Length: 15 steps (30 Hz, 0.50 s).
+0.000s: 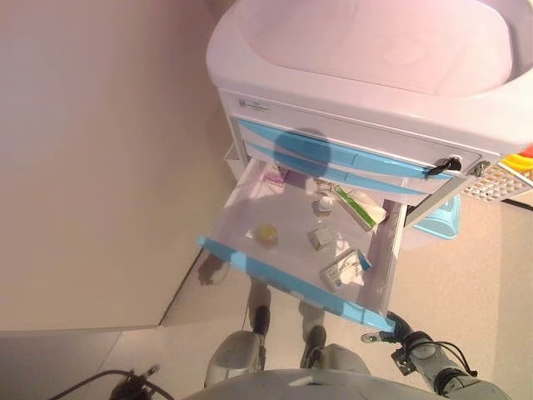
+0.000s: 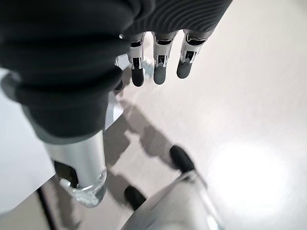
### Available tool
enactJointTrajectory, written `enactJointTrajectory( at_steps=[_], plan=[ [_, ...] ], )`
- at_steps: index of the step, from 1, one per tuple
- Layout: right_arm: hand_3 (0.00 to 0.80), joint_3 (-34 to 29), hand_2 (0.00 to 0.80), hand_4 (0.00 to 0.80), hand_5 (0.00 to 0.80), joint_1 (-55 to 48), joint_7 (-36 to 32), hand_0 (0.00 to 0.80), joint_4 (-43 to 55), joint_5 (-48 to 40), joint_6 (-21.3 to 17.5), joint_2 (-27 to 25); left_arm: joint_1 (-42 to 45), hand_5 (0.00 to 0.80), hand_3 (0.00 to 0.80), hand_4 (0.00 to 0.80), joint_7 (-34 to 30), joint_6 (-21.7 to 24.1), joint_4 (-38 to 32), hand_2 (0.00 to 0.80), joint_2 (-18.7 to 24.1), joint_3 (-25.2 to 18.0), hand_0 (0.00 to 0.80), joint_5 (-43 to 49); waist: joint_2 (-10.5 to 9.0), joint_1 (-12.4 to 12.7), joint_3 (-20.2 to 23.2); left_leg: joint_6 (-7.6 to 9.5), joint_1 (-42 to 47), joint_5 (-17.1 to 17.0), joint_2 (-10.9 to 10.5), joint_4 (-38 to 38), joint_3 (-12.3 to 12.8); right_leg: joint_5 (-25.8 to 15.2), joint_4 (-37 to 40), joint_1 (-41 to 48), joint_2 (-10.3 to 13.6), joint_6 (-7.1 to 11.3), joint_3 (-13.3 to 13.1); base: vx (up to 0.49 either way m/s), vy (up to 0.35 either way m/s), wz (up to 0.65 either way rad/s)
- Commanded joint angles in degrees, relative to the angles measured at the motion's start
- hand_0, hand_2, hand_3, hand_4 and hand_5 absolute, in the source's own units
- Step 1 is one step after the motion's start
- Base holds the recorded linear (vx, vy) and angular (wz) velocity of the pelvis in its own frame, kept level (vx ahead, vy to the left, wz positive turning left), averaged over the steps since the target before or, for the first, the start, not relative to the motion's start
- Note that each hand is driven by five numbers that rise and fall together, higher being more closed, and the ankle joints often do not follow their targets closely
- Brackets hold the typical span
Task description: Open the drawer and pick up the medicine
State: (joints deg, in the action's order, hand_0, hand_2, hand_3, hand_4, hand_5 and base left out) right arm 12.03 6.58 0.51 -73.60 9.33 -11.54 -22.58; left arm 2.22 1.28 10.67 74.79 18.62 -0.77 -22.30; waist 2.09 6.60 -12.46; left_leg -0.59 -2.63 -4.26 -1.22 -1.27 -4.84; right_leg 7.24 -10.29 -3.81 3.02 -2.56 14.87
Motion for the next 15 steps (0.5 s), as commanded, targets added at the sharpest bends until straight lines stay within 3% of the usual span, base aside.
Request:
enactJointTrajectory(
  at_steps=[1, 5, 10, 13, 15],
  plan=[
    [0.0, 0.0, 0.0, 0.0, 0.0, 2.2, 7.7, 0.0, 0.1, -0.8, 4.6, 1.0, -2.6, 0.0, 0.0, 0.0, 4.7, 3.5, -2.1, 0.0, -0.3, 4.8, 0.0, 10.2, -1.89, -0.9, 0.6, -0.28, 0.8, 5.2, -3.1, -1.3, 0.1, -4.4, 7.2, 5.2, 0.4, 3.82, -2.7, 0.118, 0.007, -0.31],
    [0.0, -4.8, 0.0, 0.0, 0.0, 0.9, 17.6, 0.0, 0.0, -6.1, 6.5, 0.3, -4.2, 0.0, 0.0, 0.0, 4.5, 2.2, -3.8, 0.0, -0.8, 10.4, 0.0, 13.5, -2.29, -2.5, 1.7, 0.92, 2.7, 6.3, -3.1, -0.8, 1.4, -5.2, 7.8, 6.0, 0.1, 4.47, -4.5, 0.103, 0.007, -0.36],
    [0.0, -10.5, 0.0, 0.0, 0.0, -0.4, 28.9, 0.0, 7.1, -5.9, 1.4, -1.7, -3.9, 0.0, 0.0, 0.0, 1.8, 0.0, -3.3, 0.0, -0.5, 12.3, 0.0, 13.6, -3.19, -5.1, 2.6, 2.21, 5.2, 7.5, -2.8, 0.6, 4.2, -6.8, 8.7, 6.3, 0.0, 5.54, -7.9, 0.066, 0.01, -0.37],
    [0.0, -12.0, 0.0, 0.0, 0.0, -1.3, 33.8, 0.0, 17.4, -1.6, 1.9, -3.9, -2.9, 0.0, 0.0, 0.0, 0.6, -1.9, -2.9, 0.0, -0.6, 12.0, 0.0, 12.9, -3.63, -6.4, 3.0, 2.65, 6.2, 7.8, -2.6, 1.8, 5.5, -7.6, 9.1, 6.1, 0.0, 6.26, -9.5, 0.018, 0.014, -0.39],
    [0.0, -11.9, 0.0, 0.0, 0.0, -2.4, 35.5, 0.0, 31.5, 1.7, 4.7, -5.5, -1.9, 0.0, 0.0, 0.0, -0.8, -3.7, -2.9, 0.0, -0.9, 11.0, 0.0, 11.8, -3.72, -7.6, 3.3, 2.8, 6.8, 7.7, -2.5, 2.8, 6.4, -8.3, 9.1, 5.6, 0.2, 6.87, -10.3, 0.006, 0.039, -0.34]
  ],
)
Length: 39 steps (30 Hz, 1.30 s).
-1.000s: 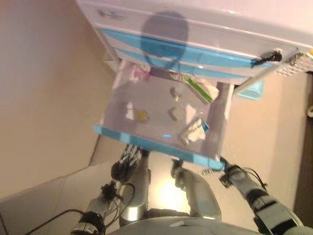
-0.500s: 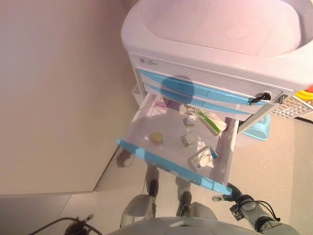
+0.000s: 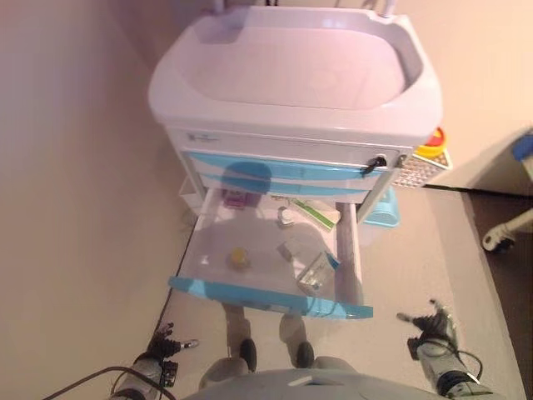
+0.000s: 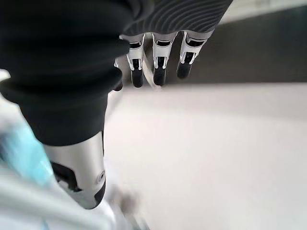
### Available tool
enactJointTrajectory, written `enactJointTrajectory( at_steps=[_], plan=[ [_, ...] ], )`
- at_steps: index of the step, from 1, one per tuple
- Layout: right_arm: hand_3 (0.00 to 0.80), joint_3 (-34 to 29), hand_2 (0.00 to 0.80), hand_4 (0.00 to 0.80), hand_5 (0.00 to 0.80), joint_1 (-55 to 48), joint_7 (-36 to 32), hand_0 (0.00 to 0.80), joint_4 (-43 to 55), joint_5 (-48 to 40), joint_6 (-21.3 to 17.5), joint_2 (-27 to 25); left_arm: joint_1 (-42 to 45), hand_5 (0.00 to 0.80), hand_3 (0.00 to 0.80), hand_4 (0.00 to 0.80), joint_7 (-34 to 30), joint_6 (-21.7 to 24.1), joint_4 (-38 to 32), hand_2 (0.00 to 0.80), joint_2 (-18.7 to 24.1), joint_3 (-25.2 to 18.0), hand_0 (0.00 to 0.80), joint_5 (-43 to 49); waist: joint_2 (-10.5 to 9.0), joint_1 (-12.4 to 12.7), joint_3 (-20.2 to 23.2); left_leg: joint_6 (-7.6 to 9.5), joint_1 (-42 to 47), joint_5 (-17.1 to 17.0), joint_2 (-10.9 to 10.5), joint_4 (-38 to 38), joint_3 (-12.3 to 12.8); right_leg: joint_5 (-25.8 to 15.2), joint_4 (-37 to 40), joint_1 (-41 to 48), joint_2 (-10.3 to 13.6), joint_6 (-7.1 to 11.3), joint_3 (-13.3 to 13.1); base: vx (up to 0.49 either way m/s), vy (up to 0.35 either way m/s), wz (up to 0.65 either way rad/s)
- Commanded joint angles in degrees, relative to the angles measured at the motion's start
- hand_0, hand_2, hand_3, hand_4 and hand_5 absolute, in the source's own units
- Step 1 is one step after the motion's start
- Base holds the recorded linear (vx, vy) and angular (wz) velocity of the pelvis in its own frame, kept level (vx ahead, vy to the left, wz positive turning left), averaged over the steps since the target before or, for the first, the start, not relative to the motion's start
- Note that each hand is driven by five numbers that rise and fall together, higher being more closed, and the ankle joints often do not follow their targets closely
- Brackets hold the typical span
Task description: Open the drawer and pick up the medicine
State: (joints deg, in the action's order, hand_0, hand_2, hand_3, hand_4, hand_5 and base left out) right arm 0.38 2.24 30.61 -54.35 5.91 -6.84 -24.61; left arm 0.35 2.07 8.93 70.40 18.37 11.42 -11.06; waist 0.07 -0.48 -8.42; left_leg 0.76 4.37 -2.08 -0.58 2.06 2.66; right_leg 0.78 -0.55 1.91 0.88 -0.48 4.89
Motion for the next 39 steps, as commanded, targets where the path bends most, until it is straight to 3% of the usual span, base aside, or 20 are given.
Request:
enactJointTrajectory(
  at_steps=[1, 2, 3, 4, 6, 7, 10, 11, 12, 16, 21, 26, 30, 31, 34, 35, 39],
  plan=[
    [0.0, -0.1, 0.0, 0.0, 0.0, 1.5, 5.8, 0.0, 16.4, 6.7, -0.2, -3.8, 0.3, 0.0, 0.0, 0.0, -2.1, -2.2, 1.4, 0.0, -0.7, -1.4, 0.0, 0.4, -1.69, -0.9, -0.7, 1.49, -0.1, 5.5, -3.1, -0.3, -0.8, -2.0, -0.7, -0.4, 2.4, 4.93, -0.6, -0.003, 0.05, -0.31],
    [0.0, 0.2, 0.0, 0.0, 0.0, 1.0, 4.6, 0.0, 26.4, 10.1, -0.4, -4.5, 1.0, 0.0, 0.0, 0.0, -2.4, -2.4, 1.3, 0.0, -1.3, -1.7, 0.0, 0.5, -1.6, -1.6, -0.5, 1.64, -0.1, 5.5, -3.2, 0.0, -0.3, -2.2, -0.7, -0.8, 2.6, 5.26, -1.1, -0.002, 0.043, -0.31],
    [0.0, 0.1, 0.0, 0.0, 0.0, 0.7, 4.4, 0.0, 27.8, 11.5, -2.4, -4.4, 1.2, 0.0, 0.0, 0.0, -2.5, -2.4, 1.2, 0.0, -1.4, -1.8, 0.0, 0.8, -1.56, -1.7, -0.4, 1.67, 0.0, 5.5, -3.2, 0.1, -0.2, -2.2, -0.8, -0.9, 2.6, 5.33, -1.3, -0.002, 0.065, -0.28],
    [0.0, 1.3, 0.0, 0.0, 0.0, 0.8, 0.0, 0.0, 38.9, 15.0, -2.0, -5.2, 1.6, 0.0, 0.0, 0.0, -2.8, -2.4, 1.1, 0.0, -2.0, -2.3, 0.0, 1.8, -1.49, -2.3, -0.1, 1.87, -0.1, 5.6, -3.3, 0.3, 0.3, -2.2, -0.9, -1.5, 2.9, 5.68, -1.8, 0.001, 0.051, -0.24],
    [0.0, 3.8, 0.0, 0.0, 0.0, 1.6, -7.5, 0.0, 46.4, 15.8, -7.4, -7.6, 1.6, 0.0, 0.0, 0.0, -3.6, -2.2, 1.0, 0.0, -2.1, -2.1, 0.0, 2.8, -1.43, -2.5, 0.3, 1.99, -0.2, 5.9, -3.4, 0.2, 0.7, -2.1, -1.1, -2.0, 3.1, 5.99, -2.3, -0.001, 0.054, -0.17],
    [0.0, 5.7, 0.0, 0.0, 0.0, 2.6, -11.4, 0.0, 50.1, 15.6, -8.2, -9.6, 1.3, 0.0, 0.0, 0.0, -4.0, -2.3, 0.7, 0.0, -2.1, -1.8, 0.0, 3.1, -1.46, -2.3, 0.5, 2.0, -0.4, 5.9, -3.5, 0.2, 0.9, -2.1, -1.2, -2.2, 3.3, 6.16, -2.3, -0.001, 0.038, -0.14],
    [0.0, 10.5, 0.0, 0.0, 0.0, 6.1, -22.7, 0.0, 53.3, 11.1, -13.4, -13.5, 0.7, 0.0, 0.0, 0.0, -4.3, -2.8, 0.2, 0.0, -1.9, -0.3, 0.0, 3.3, -1.79, -1.4, 1.0, 2.0, -0.7, 6.1, -3.5, -0.2, 0.9, -1.8, -1.5, -2.4, 3.9, 6.35, -1.8, 0.007, 0.01, -0.04],
    [0.0, 10.5, 0.0, 0.0, 0.0, 6.2, -22.7, 0.0, 53.2, 11.0, -13.4, -13.5, 0.7, 0.0, 0.0, 0.0, -4.3, -2.8, 0.2, 0.0, -1.9, -0.3, 0.0, 3.3, -1.79, -1.4, 1.0, 2.0, -0.7, 6.1, -3.5, -0.2, 0.9, -1.8, -1.5, -2.4, 3.9, 6.35, -1.8, 0.021, -0.003, 0.07],
    [0.0, 14.7, 0.0, 0.0, 0.0, 9.4, -29.9, 0.0, 54.1, 8.9, -15.5, -15.0, 0.2, 0.0, 0.0, 0.0, -4.3, -2.8, 0.3, 0.0, -1.7, 0.4, 0.0, 2.8, -2.15, -0.5, 0.9, 1.92, -0.7, 6.2, -3.6, -0.3, 0.6, -1.4, -1.6, -2.1, 4.1, 6.34, -1.1, 0.016, -0.009, 0.11],
    [0.0, 21.5, 0.0, 0.0, 0.0, 14.8, -36.7, 0.0, 53.7, 8.0, -15.2, -14.9, -1.0, 0.0, 0.0, 0.0, -3.9, -3.6, 0.4, 0.0, -1.4, 1.8, 0.0, 3.3, -2.64, 1.4, 1.0, 1.76, -1.6, 5.8, -3.8, -0.5, -0.7, -1.2, -1.8, -2.0, 4.3, 6.17, 0.2, 0.002, -0.031, 0.12],
    [0.0, 32.0, 0.0, 0.0, 0.0, 21.6, -37.6, 0.0, 46.8, 14.1, -12.3, -12.6, -2.7, 0.0, 0.0, 0.0, -3.5, -4.3, 0.3, 0.0, -0.8, 2.9, 0.0, 2.0, -2.87, 4.9, 0.4, 1.45, -1.8, 5.3, -4.0, -0.3, -3.6, -0.2, -1.7, -0.6, 4.5, 5.62, 3.1, -0.004, -0.05, 0.4],
    [0.0, 37.5, 0.0, 0.0, 0.0, 24.4, -35.3, 0.0, 39.4, 23.1, -9.6, -10.8, -2.5, 0.0, 0.0, 0.0, -3.2, -4.2, -0.5, 0.0, -0.5, 3.0, 0.0, 1.6, -3.22, 8.5, 0.1, 0.98, -3.2, 4.6, -4.2, -0.6, -6.7, 0.5, -1.2, 0.3, 4.5, 4.91, 6.6, -0.015, -0.083, 0.47],
    [0.0, 38.8, 0.0, 0.0, 0.0, 25.3, -34.0, 0.0, 35.8, 25.9, -8.8, -9.6, -2.1, 0.0, 0.0, 0.0, -2.9, -4.3, -0.6, 0.0, -0.5, 3.0, 0.0, 1.4, -3.25, 9.8, -0.2, 0.67, -3.6, 4.1, -4.3, -0.5, -8.3, 0.8, -1.0, 0.8, 4.3, 4.51, 8.3, -0.007, -0.059, 0.46],
    [0.0, 39.7, 0.0, 0.0, 0.0, 26.3, -32.6, 0.0, 32.8, 27.3, -7.1, -8.6, -1.6, 0.0, 0.0, 0.0, -3.0, -4.6, -0.6, 0.0, -0.5, 2.9, 0.0, 1.7, -3.16, 11.3, -0.4, 0.24, -4.0, 3.6, -4.2, -0.4, -9.8, 1.2, -0.8, 1.1, 4.1, 4.1, 9.7, -0.005, -0.059, 0.29],
    [0.0, 39.8, 0.0, 0.0, 0.0, 26.5, -32.3, 0.0, 32.0, 28.0, -6.9, -8.3, -1.5, 0.0, 0.0, 0.0, -3.0, -4.8, -0.7, 0.0, -0.5, 2.8, 0.0, 1.7, -3.16, 11.5, -0.5, 0.12, -4.1, 3.4, -4.2, -0.4, -10.2, 1.3, -0.8, 1.2, 4.1, 4.02, 10.1, -0.003, -0.044, 0.36],
    [0.0, 40.1, 0.0, 0.0, 0.0, 27.4, -30.1, 0.0, 27.8, 30.4, -5.4, -6.6, -0.9, 0.0, 0.0, 0.0, -3.3, -5.0, -0.4, 0.0, -0.7, 2.7, 0.0, 2.2, -2.97, 13.1, -0.7, -0.36, -4.5, 2.8, -4.2, -0.2, -12.0, 1.6, -0.5, 1.6, 3.8, 3.64, 11.8, -0.001, -0.082, 0.36],
    [0.0, 40.1, 0.0, 0.0, 0.0, 29.1, -27.5, 0.0, 21.0, 32.9, -3.5, -3.4, 0.3, 0.0, 0.0, 0.0, -4.1, -4.7, 0.3, 0.0, -0.8, 2.6, 0.0, 3.4, -2.76, 15.1, -1.0, -1.06, -5.3, 1.9, -4.1, 0.0, -14.3, 2.0, 0.0, 2.2, 3.6, 3.12, 14.2, 0.005, -0.058, 0.35]
  ],
)
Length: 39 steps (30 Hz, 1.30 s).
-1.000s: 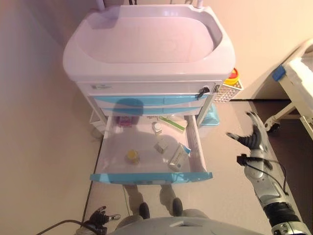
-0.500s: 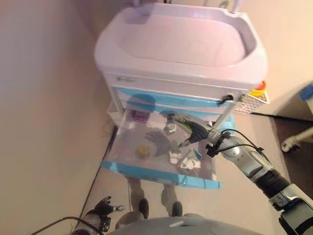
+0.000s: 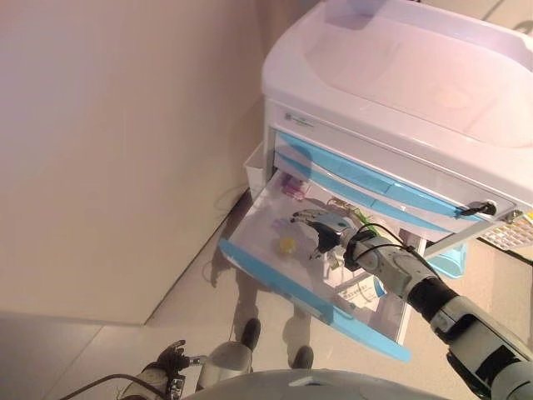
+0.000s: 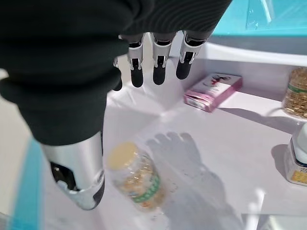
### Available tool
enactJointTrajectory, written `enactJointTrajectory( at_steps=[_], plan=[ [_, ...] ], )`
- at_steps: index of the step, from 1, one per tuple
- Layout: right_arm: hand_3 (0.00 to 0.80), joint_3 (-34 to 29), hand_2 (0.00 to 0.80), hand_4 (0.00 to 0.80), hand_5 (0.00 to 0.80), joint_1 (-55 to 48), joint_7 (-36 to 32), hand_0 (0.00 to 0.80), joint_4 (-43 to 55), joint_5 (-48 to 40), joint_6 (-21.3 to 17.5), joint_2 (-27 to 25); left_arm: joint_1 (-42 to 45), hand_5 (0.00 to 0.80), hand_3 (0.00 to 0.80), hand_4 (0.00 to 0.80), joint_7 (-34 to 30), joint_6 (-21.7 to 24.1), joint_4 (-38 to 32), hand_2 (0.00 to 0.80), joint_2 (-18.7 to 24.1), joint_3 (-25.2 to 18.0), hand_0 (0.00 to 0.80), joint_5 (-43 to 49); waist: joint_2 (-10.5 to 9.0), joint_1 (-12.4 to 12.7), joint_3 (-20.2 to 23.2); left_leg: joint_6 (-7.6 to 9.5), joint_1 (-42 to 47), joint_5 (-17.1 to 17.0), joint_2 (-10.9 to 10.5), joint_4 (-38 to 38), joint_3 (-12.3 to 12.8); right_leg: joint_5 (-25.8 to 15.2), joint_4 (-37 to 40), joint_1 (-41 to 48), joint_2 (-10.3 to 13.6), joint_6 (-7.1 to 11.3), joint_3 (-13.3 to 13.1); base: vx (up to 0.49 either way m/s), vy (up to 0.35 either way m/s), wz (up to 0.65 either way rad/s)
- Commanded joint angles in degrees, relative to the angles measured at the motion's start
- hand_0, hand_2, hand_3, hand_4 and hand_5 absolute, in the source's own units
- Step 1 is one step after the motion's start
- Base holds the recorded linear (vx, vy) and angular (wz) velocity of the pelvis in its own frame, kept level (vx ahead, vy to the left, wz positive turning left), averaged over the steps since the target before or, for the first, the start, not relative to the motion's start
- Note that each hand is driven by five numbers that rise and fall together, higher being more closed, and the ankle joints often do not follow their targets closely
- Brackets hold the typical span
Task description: Open the drawer and pick up the medicine
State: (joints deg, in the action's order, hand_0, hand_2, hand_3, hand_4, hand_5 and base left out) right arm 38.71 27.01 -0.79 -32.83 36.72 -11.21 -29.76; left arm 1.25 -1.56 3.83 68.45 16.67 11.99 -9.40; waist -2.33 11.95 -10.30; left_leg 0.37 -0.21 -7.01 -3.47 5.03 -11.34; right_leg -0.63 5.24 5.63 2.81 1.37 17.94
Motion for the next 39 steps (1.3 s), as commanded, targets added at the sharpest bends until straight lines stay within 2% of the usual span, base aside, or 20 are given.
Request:
enactJointTrajectory(
  at_steps=[1, 10, 16, 39],
  plan=[
    [0.0, 1.8, 0.0, 0.0, 0.0, 4.5, 4.4, 0.0, -1.9, 2.5, 1.2, 2.5, -0.4, 0.0, 0.0, 0.0, -0.6, 0.6, 2.3, 0.0, 0.8, 2.0, 0.0, 1.9, -0.26, 3.1, 0.8, -0.76, -0.8, 6.7, -1.2, -2.9, -0.6, 3.5, -5.8, -1.4, 1.6, 1.2, 1.6, 0.011, -0.018, 0.33],
    [0.0, 2.9, 0.0, 0.0, 0.0, 6.0, 5.8, 0.0, -10.6, 3.3, 2.6, 6.7, -0.6, 0.0, 0.0, 0.0, -0.8, 2.4, 2.0, 0.0, 0.5, 3.2, 0.0, 2.2, 0.22, 5.6, 0.7, -1.26, -1.6, 5.8, -1.5, -2.9, -3.2, 4.3, -6.1, -0.8, 1.7, 0.87, 4.1, 0.023, -0.009, 0.19],
    [0.0, 3.6, 0.0, 0.0, 0.0, 6.0, 6.4, 0.0, -13.9, 4.5, 3.3, 8.0, -0.9, 0.0, 0.0, 0.0, -0.8, 2.9, 1.4, 0.0, 0.7, 3.8, 0.0, 2.2, 0.37, 6.5, 0.5, -1.08, -1.5, 6.0, -1.8, -3.3, -3.9, 4.8, -6.6, -0.3, 1.9, 0.75, 4.5, 0.038, 0.015, 0.07],
    [0.0, 3.4, 0.0, 0.0, 0.0, 5.3, 8.1, 0.0, -19.8, 9.1, 5.5, 9.5, -1.0, 0.0, 0.0, 0.0, -0.8, 3.5, 1.4, 0.0, 1.2, 4.2, 0.0, 2.3, 0.26, 6.9, 0.0, -0.4, -2.0, 5.6, -2.3, -3.1, -4.4, 4.2, -6.7, -0.7, 2.2, 1.35, 4.4, 0.006, 0.002, 0.01]
  ],
)
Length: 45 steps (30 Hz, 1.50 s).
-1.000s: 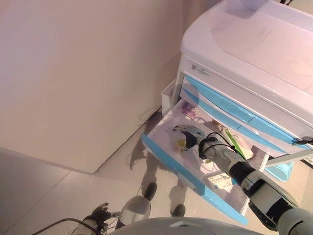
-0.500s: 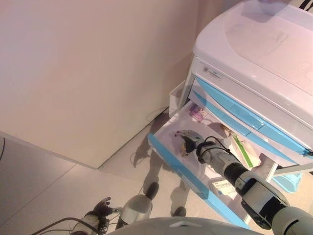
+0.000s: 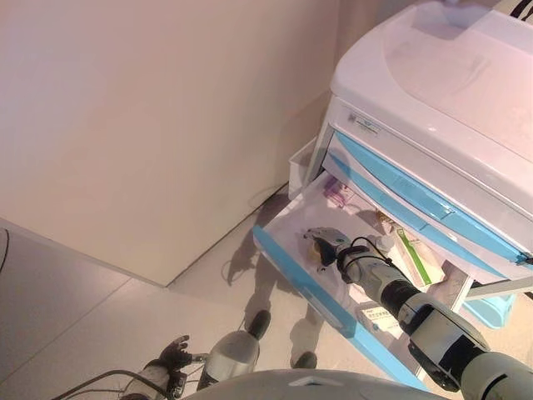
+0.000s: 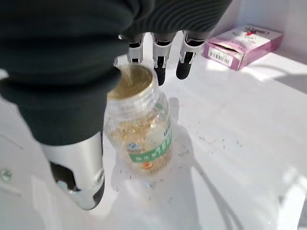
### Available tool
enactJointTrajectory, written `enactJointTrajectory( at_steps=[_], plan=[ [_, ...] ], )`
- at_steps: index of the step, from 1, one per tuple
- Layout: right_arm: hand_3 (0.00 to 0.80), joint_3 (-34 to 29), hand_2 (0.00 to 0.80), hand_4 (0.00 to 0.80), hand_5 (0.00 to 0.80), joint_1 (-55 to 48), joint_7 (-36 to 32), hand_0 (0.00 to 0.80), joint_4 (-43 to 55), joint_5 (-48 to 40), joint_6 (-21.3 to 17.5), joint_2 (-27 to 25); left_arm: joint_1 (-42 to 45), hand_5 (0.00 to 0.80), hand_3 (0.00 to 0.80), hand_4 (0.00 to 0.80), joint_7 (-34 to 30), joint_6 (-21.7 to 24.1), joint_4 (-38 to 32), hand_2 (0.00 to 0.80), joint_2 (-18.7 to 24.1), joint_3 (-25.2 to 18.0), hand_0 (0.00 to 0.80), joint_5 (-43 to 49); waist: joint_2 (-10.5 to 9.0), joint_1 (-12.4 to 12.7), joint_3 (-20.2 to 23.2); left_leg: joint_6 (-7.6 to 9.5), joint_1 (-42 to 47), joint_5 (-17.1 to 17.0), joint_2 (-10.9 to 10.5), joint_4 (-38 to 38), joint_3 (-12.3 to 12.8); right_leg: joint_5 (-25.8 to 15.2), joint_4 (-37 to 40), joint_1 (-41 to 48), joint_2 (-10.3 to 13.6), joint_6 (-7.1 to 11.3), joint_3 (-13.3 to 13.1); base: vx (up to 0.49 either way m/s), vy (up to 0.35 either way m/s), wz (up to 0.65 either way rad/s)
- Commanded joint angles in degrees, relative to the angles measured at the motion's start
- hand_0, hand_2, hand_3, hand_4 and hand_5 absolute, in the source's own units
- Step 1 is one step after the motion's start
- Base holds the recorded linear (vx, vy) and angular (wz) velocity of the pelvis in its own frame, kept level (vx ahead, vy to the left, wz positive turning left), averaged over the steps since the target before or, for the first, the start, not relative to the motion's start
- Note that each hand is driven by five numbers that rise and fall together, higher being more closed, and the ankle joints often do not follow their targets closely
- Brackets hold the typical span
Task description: Open the drawer and pick up the medicine
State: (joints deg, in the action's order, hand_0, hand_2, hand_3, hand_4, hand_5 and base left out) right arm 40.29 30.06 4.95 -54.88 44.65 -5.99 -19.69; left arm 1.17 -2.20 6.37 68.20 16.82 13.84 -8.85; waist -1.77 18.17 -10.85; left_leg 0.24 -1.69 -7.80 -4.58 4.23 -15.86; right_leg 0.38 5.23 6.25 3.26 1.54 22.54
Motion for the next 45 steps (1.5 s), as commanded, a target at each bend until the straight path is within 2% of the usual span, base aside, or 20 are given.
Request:
enactJointTrajectory(
  at_steps=[1, 13, 20, 34, 35, 36, 37, 38, 40, 45],
  plan=[
    [0.0, 1.9, 0.0, 0.0, 0.0, 2.2, 2.2, 0.0, 2.4, 1.3, 0.5, -0.6, -0.9, 0.0, 0.0, 0.0, -0.1, 1.0, 1.6, 0.0, 1.1, 2.4, 0.0, 1.8, -0.29, 0.8, 0.4, -0.32, -0.3, 6.6, -1.1, -2.4, 0.2, 3.4, -6.9, -1.3, 1.8, 1.12, -0.4, 0.0, 0.0, 0.0],
    [0.0, 1.5, 0.0, 0.0, 0.0, 1.9, 4.0, 0.0, 1.4, 1.6, 1.1, -0.5, -0.8, 0.0, 0.0, 0.0, -0.1, 1.3, 1.4, 0.0, 1.2, 2.8, 0.0, 1.9, -0.17, 0.9, 0.1, -0.32, -0.4, 6.4, -1.1, -2.3, 0.0, 3.5, -7.0, -1.4, 1.7, 1.16, -0.4, 0.0, 0.0, 0.0],
    [0.0, 0.7, 0.0, 0.0, 0.0, 1.4, 6.0, 0.0, 1.1, 2.6, 3.4, -0.6, -0.7, 0.0, 0.0, 0.0, 0.1, 1.6, 1.5, 0.0, 0.9, 3.0, 0.0, 2.2, -0.03, 0.8, 0.1, -0.22, -0.6, 6.3, -1.2, -2.5, -0.4, 3.3, -7.0, -1.5, 1.8, 1.27, -0.1, 0.0, 0.0, 0.0],
    [0.0, 0.8, 0.0, 0.0, 0.0, 1.3, 6.6, 0.0, 0.6, 2.8, 3.3, -0.4, -0.6, 0.0, 0.0, 0.0, -0.5, 1.7, 1.1, 0.0, 1.1, 3.3, 0.0, 2.0, 0.68, 1.1, -0.3, -0.1, -0.6, 6.4, -1.5, -2.8, -0.7, 3.7, -7.6, -1.5, 2.0, 1.14, 0.0, 0.0, 0.0, 0.0],
    [0.104, 0.8, 0.104, 0.104, 0.104, 1.3, 6.4, 0.104, 0.6, 3.0, 3.3, -0.3, -0.7, 0.0, 0.0, 0.0, -0.4, 1.7, 1.1, 0.0, 1.0, 3.3, 0.0, 2.0, 0.68, 1.1, -0.3, -0.09, -0.6, 6.4, -1.5, -2.8, -0.7, 3.7, -7.7, -1.5, 2.0, 1.12, 0.0, 0.0, 0.0, 0.0],
    [0.389, 0.8, 0.389, 0.389, 0.389, 1.2, 6.3, 0.389, 0.6, 3.3, 3.3, -0.3, -0.7, 0.0, 0.0, 0.0, -0.3, 1.7, 1.1, 0.0, 1.0, 3.3, 0.0, 2.1, 0.69, 1.1, -0.3, -0.09, -0.6, 6.4, -1.5, -2.8, -0.7, 3.7, -7.6, -1.5, 2.0, 1.11, 0.0, 0.0, 0.0, 0.0],
    [0.558, 1.0, 0.558, 0.558, 0.558, 1.2, 6.3, 0.558, 0.5, 3.3, 3.4, -0.2, -0.7, 0.0, 0.0, 0.0, -0.3, 1.8, 1.1, 0.0, 1.0, 3.3, 0.0, 2.1, 0.71, 1.1, -0.4, -0.08, -0.6, 6.4, -1.5, -2.8, -0.8, 3.8, -7.7, -1.5, 2.0, 1.09, 0.0, 0.0, 0.0, 0.0],
    [0.615, 1.0, 0.615, 0.615, 0.615, 1.1, 6.3, 0.615, 0.4, 3.1, 3.3, -0.2, -0.6, 0.0, 0.0, 0.0, -0.3, 1.8, 1.1, 0.0, 1.0, 3.4, 0.0, 2.2, 0.69, 1.2, -0.4, -0.09, -0.5, 6.5, -1.5, -2.8, -0.8, 3.8, -7.7, -1.4, 2.0, 1.07, 0.1, 0.0, 0.0, 0.0],
    [0.784, 1.1, 0.784, 0.784, 0.784, 1.0, 6.1, 0.784, 0.5, 3.2, 3.3, -0.2, -0.5, 0.0, 0.0, 0.0, -0.3, 1.8, 1.0, 0.0, 1.0, 3.4, 0.0, 2.3, 0.67, 1.3, -0.4, -0.09, -0.5, 6.4, -1.5, -2.8, -0.8, 3.8, -7.7, -1.3, 2.0, 1.08, 0.1, 0.0, 0.0, 0.0],
    [0.8, 0.9, 0.8, 0.8, 0.8, 0.7, 6.4, 0.8, 0.5, 3.3, 3.0, -0.3, -0.3, 0.0, 0.0, 0.0, -0.3, 1.9, 0.9, 0.0, 1.1, 3.4, 0.0, 2.6, 0.54, 1.3, -0.6, -0.08, -0.7, 6.5, -1.5, -3.0, -0.8, 3.7, -7.8, -1.5, 2.1, 1.19, 0.2, 0.0, 0.0, 0.0]
  ],
)
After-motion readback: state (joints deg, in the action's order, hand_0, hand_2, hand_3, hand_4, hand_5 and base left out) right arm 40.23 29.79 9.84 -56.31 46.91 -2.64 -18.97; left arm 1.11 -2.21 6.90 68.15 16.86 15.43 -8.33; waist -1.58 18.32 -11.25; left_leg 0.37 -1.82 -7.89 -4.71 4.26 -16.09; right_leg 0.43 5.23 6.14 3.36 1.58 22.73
